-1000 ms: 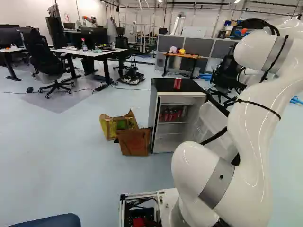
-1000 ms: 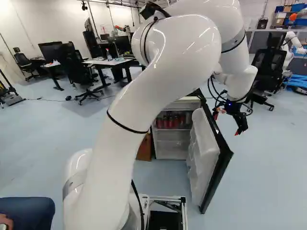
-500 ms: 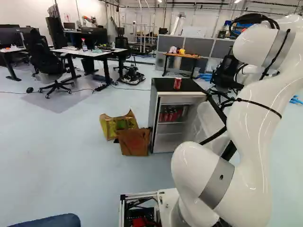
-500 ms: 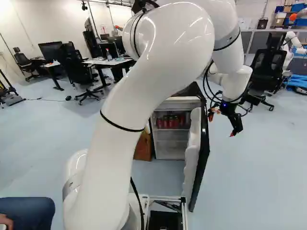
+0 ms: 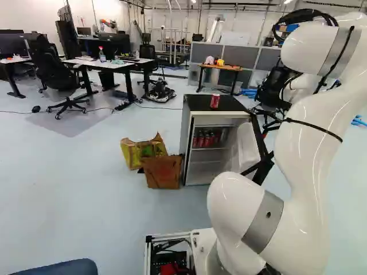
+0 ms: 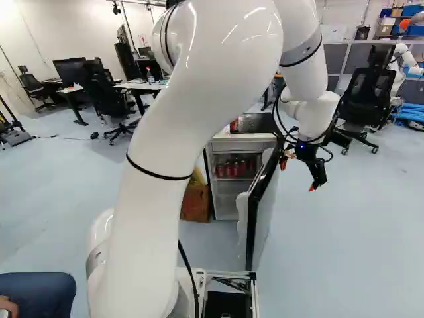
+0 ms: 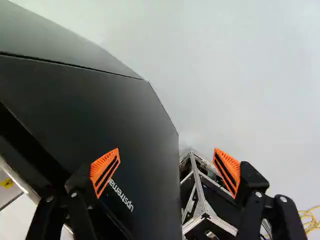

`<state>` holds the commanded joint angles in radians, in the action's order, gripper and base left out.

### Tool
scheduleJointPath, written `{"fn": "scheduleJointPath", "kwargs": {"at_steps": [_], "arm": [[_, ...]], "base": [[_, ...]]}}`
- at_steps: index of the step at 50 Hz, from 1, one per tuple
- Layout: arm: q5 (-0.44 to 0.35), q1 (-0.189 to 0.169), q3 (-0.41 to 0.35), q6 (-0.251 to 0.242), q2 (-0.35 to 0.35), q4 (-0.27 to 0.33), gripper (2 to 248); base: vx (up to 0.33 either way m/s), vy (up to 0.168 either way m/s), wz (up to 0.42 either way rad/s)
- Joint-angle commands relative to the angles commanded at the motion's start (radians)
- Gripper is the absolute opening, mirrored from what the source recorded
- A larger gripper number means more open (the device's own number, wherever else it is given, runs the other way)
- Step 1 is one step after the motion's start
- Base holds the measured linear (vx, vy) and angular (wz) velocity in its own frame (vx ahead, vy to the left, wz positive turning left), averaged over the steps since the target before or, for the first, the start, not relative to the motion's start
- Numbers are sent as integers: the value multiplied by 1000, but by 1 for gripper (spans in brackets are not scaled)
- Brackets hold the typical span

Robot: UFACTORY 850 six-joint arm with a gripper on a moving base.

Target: Grab a drink from the fridge

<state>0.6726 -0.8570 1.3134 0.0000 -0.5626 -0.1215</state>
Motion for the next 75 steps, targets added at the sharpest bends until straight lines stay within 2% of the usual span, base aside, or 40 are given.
{"fn": "scheduleJointPath", "kwargs": {"at_steps": [46,75], "arm": [[0,69,-203,0,136,0,247],[-13,151,-303,0,206,0,247]], "base": [[0,0,0],[0,0,0]]}}
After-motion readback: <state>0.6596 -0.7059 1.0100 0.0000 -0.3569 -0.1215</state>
